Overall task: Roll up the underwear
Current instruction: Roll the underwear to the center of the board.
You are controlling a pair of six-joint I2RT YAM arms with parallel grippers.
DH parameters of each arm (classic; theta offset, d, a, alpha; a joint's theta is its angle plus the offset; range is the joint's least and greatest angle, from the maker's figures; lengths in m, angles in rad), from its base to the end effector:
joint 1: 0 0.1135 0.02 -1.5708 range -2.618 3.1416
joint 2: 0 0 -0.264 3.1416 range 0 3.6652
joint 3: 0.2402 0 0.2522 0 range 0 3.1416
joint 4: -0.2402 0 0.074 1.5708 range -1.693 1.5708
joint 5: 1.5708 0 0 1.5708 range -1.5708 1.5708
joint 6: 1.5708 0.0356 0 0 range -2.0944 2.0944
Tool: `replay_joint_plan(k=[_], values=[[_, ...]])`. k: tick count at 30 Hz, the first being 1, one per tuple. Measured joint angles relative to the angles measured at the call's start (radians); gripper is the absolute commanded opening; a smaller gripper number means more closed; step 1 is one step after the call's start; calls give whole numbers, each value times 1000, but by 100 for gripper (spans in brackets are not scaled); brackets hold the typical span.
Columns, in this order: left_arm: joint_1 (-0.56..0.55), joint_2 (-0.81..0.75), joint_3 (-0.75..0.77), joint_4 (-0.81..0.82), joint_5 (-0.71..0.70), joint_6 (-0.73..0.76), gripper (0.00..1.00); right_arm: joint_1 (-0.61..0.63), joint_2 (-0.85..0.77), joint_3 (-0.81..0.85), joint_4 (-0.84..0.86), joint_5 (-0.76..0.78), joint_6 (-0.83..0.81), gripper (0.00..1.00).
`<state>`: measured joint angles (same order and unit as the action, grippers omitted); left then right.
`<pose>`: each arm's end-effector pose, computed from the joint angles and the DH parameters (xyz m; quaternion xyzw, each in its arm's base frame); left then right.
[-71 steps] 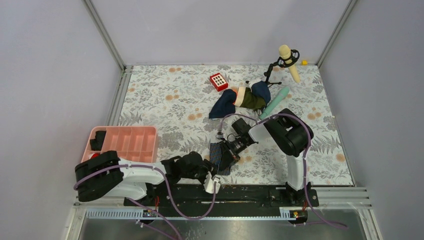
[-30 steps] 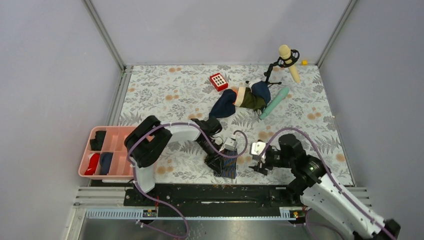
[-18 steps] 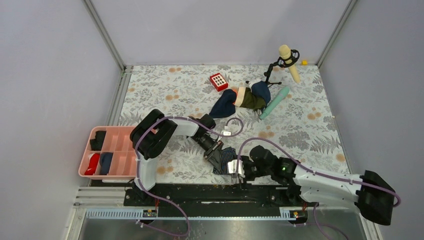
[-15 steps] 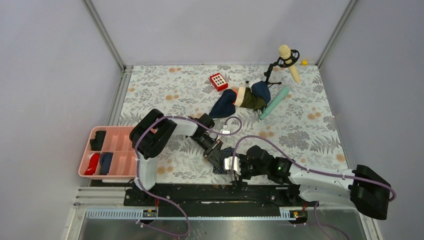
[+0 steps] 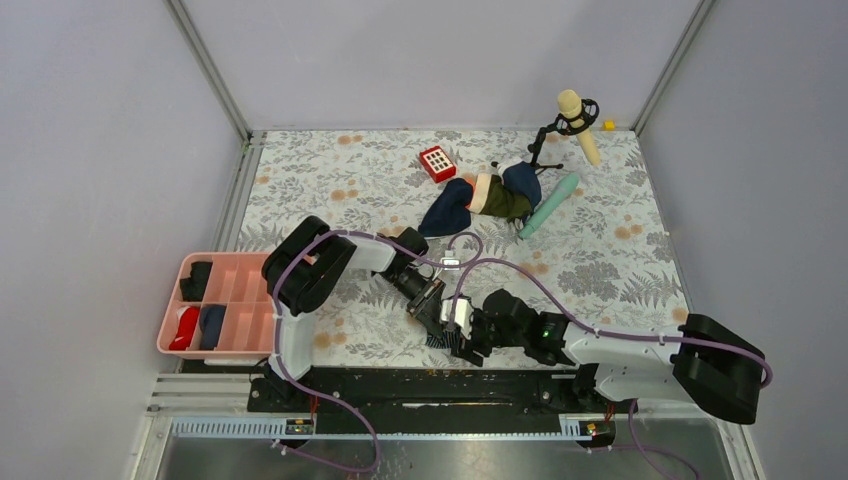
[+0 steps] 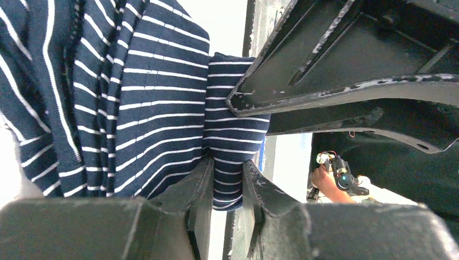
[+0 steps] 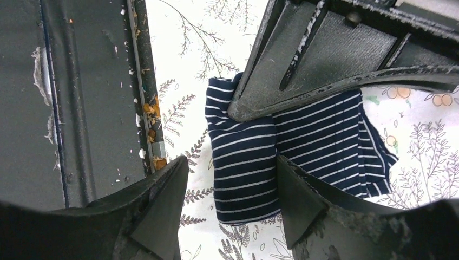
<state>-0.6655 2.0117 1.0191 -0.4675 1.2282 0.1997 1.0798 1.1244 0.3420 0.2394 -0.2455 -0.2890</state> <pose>0.2359 -0.2278 0.0945 -0.3711 -0.7275 0.5702 0.0888 0.0937 0.1937 0.1654 -0.5930 0.6316 0.2863 0.4092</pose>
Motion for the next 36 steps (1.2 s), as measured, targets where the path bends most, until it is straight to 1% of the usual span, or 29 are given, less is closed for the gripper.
replay_joint_plan(k=[3, 5, 7, 8, 10, 13, 16, 17, 19, 21, 23, 25, 27, 29, 32, 35, 36], values=[[0, 0, 0, 1, 0, -3, 0, 0, 18, -4, 16, 11, 24, 60], [2, 0, 0, 3, -1, -7, 0, 0, 38, -5, 27, 21, 33, 46], [4, 0, 0, 8, -2, -15, 0, 0, 61, -4, 39, 35, 40, 22], [6, 0, 0, 11, -2, -21, 5, -1, 68, -3, 43, 42, 39, 15], [12, 0, 0, 16, -8, -37, 12, -1, 80, 7, 42, 48, 53, 13], [32, -17, -16, 63, -27, -86, 27, -15, 100, 31, 26, 45, 72, 6], [82, -127, -105, 204, -98, -171, 34, -75, 145, 76, 3, -4, 136, 0], [105, -163, -124, 241, -121, -190, 37, -97, 156, 85, -3, -28, 161, 0], [173, -266, -172, 343, -205, -239, 39, -140, 174, 95, -8, -83, 213, 0], [220, -365, -202, 405, -281, -257, 38, -182, 197, 109, -17, -141, 261, 0], [240, -475, -237, 452, -348, -248, 38, -228, 236, 134, -33, -203, 308, 0], [216, -591, -282, 481, -407, -196, 38, -279, 297, 174, -53, -278, 359, 0], [157, -697, -337, 492, -462, -108, 39, -333, 373, 220, -70, -361, 410, 0], [66, -797, -400, 494, -507, -2, 39, -381, 448, 260, -78, -450, 456, 0], [-113, -920, -500, 505, -575, 187, 40, -433, 543, 306, -92, -567, 507, 0], [-262, -977, -595, 531, -638, 359, 40, -461, 614, 344, -110, -648, 538, 0], [-292, -981, -619, 539, -660, 397, 40, -466, 628, 351, -113, -666, 544, 0]])
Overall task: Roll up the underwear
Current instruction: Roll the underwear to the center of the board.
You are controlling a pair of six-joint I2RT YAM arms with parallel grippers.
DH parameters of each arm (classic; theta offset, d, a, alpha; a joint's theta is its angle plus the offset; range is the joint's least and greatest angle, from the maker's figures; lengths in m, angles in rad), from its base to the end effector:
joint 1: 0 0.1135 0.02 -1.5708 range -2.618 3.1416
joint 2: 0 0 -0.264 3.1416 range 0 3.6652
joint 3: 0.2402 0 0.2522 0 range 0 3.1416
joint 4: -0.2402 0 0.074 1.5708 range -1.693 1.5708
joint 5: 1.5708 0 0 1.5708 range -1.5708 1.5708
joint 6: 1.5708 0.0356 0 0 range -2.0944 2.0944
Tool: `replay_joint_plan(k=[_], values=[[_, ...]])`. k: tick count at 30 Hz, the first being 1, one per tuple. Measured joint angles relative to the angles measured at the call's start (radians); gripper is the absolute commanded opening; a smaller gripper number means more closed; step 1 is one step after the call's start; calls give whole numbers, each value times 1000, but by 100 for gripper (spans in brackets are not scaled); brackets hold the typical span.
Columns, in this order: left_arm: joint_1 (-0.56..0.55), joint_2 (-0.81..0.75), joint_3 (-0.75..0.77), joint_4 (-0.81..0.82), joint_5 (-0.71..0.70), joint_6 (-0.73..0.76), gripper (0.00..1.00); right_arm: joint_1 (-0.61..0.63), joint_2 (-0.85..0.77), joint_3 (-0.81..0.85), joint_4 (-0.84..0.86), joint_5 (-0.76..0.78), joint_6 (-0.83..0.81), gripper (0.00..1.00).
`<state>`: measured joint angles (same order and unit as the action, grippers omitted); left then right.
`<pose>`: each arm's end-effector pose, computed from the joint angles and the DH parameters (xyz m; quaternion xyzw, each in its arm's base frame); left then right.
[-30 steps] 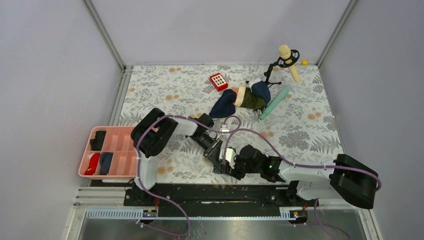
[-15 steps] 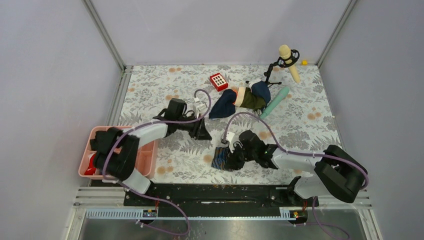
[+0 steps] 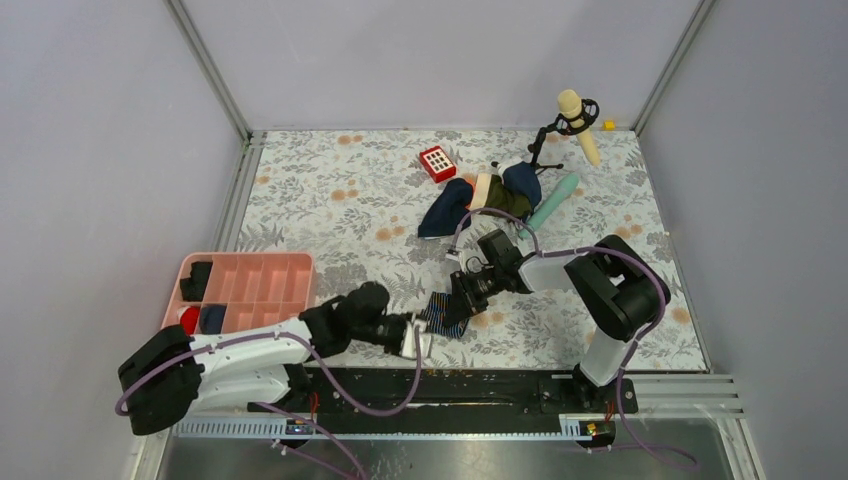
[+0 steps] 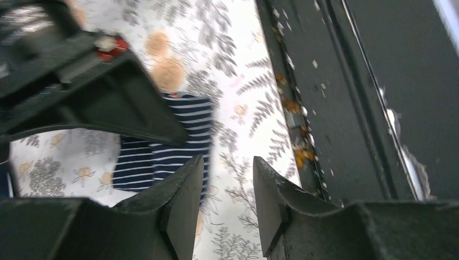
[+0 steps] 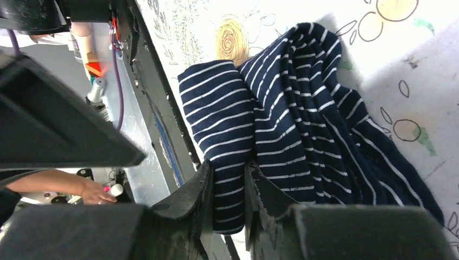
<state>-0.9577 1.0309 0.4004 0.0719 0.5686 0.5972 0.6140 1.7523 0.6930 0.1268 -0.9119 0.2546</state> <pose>0.1027 -0.1793 0.1889 0.6858 0.5030 -0.3248 0.4138 0.2265 0.1941 0.1120 -0.2883 0.8141 0.4978 0.0796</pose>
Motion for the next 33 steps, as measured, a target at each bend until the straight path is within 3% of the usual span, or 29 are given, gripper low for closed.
replay_joint_plan(k=[7, 23, 28, 33], values=[[-114, 66, -107, 120, -156, 189, 41, -6, 24, 11, -5, -29, 11, 0], [-172, 214, -117, 291, -369, 218, 53, -10, 58, 29, -21, -70, 17, 0], [-177, 299, -77, 330, -386, 204, 47, -16, 58, 29, -29, -71, 17, 0], [-175, 393, 2, 315, -402, 185, 24, -30, 57, 27, -50, -69, 20, 0]])
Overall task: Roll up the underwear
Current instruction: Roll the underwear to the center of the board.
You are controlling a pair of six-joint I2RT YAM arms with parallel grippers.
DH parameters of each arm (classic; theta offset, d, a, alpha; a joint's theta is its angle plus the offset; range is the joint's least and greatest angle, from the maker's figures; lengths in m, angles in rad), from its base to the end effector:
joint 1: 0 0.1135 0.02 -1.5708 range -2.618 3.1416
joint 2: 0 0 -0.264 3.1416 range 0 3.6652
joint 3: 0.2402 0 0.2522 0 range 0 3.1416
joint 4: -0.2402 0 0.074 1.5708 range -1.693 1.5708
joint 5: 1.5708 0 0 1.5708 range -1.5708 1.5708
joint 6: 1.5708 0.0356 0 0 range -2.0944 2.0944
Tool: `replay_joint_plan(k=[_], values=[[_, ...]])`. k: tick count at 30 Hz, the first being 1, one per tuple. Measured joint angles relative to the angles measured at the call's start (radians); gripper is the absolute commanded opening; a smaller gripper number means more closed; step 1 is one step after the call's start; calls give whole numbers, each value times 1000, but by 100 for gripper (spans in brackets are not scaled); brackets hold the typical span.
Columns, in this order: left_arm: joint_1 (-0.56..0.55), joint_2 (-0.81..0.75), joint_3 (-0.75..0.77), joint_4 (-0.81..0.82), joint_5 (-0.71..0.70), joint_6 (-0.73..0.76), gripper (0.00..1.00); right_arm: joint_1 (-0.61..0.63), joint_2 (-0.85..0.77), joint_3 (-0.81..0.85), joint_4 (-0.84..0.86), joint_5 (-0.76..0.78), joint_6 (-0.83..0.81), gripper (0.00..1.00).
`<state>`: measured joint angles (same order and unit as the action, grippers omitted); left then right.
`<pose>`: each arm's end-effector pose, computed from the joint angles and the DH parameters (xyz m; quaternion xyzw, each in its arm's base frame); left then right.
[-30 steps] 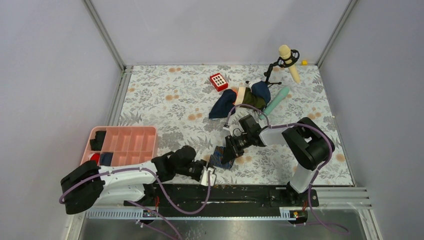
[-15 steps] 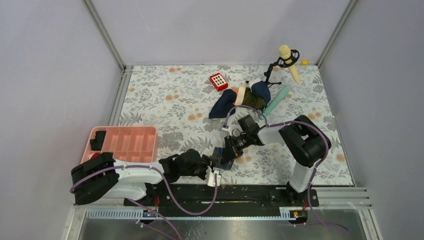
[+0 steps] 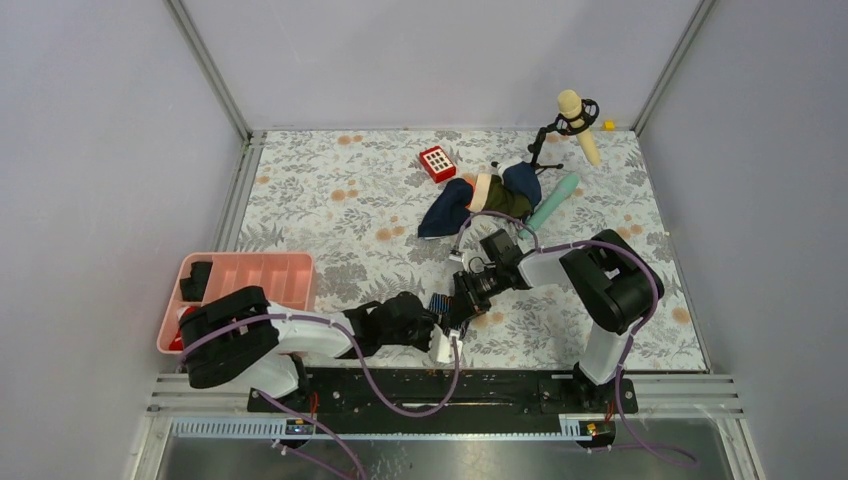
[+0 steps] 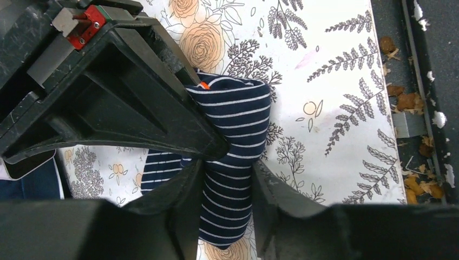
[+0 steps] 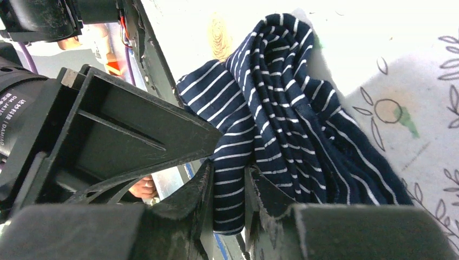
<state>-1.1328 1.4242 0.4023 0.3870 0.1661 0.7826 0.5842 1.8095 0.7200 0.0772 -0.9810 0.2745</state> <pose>0.1000 -0.2273 0.1323 0.7490 0.4812 -0.1512 0.4297 0.2329 0.1894 0.1011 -0.2591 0.8178 0.5129 0.0326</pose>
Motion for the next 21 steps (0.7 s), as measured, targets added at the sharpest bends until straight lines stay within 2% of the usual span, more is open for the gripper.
replay_joint_plan(k=[2, 3, 5, 9, 15, 18, 21], values=[[0, 21, 20, -21, 2, 3, 17, -8, 0, -1, -13, 0, 2, 0], [0, 27, 28, -31, 4, 2, 12, -10, 0, -1, -17, 0, 3, 6], [0, 45, 54, -63, 10, 5, 0, -14, -2, -1, -25, 1, 4, 39], [3, 90, 144, -174, 27, 7, 0, -23, -39, -1, -83, 13, -6, 69], [33, 153, 268, -327, 97, 54, 0, -36, -168, 20, -283, 131, -85, 79], [36, 185, 325, -391, 123, 95, 0, -100, -212, 82, -415, 211, -119, 81], [37, 222, 379, -437, 177, 142, 0, -195, -287, 163, -436, 241, -139, 82]])
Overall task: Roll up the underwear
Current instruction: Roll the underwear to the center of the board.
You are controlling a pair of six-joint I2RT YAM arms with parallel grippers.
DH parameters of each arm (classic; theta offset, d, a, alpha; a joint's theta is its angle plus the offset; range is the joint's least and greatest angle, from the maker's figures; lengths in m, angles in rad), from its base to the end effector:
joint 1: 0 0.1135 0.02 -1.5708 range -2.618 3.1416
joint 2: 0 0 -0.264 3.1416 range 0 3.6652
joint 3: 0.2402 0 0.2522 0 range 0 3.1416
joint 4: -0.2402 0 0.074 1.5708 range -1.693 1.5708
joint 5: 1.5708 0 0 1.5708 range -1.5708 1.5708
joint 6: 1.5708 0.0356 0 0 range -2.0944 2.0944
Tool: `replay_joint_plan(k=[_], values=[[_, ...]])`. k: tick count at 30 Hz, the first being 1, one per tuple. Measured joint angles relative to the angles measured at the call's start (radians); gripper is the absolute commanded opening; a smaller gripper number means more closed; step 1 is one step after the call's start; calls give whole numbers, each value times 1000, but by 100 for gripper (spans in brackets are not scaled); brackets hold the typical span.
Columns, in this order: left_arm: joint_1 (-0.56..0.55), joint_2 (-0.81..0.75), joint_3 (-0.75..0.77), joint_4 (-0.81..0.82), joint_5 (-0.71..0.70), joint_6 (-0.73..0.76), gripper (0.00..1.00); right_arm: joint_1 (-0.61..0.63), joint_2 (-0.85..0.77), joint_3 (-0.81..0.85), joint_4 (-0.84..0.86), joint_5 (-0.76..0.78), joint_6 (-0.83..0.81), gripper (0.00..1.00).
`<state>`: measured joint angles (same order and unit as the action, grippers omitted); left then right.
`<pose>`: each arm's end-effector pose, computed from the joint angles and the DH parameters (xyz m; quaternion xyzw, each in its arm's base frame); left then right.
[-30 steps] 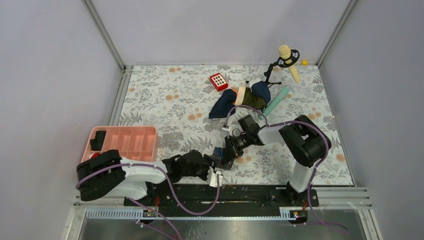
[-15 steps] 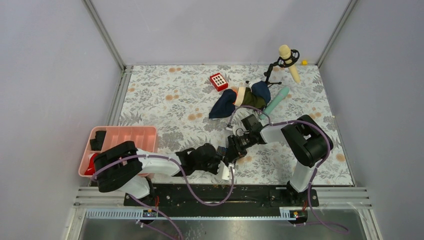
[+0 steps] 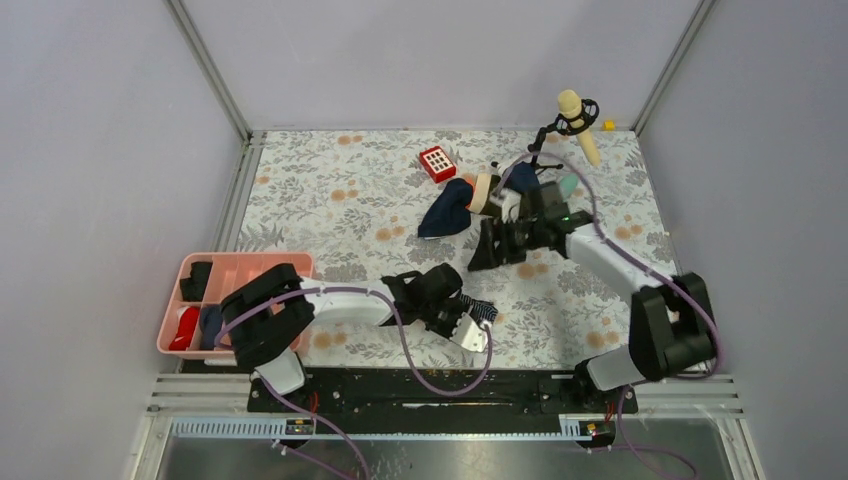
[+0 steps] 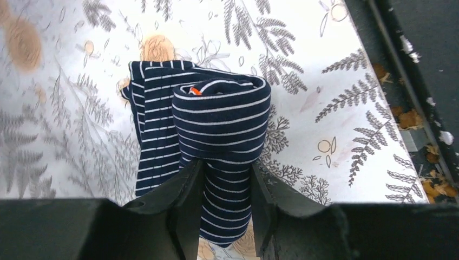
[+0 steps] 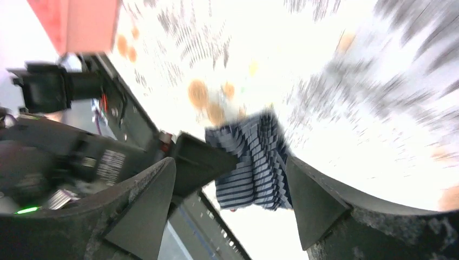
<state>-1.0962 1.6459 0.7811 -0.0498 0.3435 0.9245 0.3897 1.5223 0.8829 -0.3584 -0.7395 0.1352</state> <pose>0.1310 -0.2812 0.1441 0.8193 0.4492 -0.1884 0.3025 0.2628 0.1339 0.1949 -0.2148 0.8742 0.4031 0.1645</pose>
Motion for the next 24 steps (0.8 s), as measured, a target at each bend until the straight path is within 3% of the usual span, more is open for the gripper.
replay_joint_plan(k=[3, 6, 9, 14, 20, 24], values=[[15, 55, 97, -118, 74, 61, 0, -55, -89, 85, -8, 14, -33, 81], [42, 159, 278, -321, 168, 107, 0, -71, -316, 106, -2, 100, -101, 81], [75, 283, 480, -533, 286, 105, 0, -67, -629, 14, 35, 254, -154, 80], [130, 433, 687, -746, 455, 13, 0, -67, -1082, -98, 13, 334, -301, 62], [150, 560, 782, -877, 663, -223, 0, -67, -1176, -100, -294, 209, -552, 57], [194, 588, 729, -846, 775, -447, 0, -67, -1176, -162, -475, 126, -801, 69]])
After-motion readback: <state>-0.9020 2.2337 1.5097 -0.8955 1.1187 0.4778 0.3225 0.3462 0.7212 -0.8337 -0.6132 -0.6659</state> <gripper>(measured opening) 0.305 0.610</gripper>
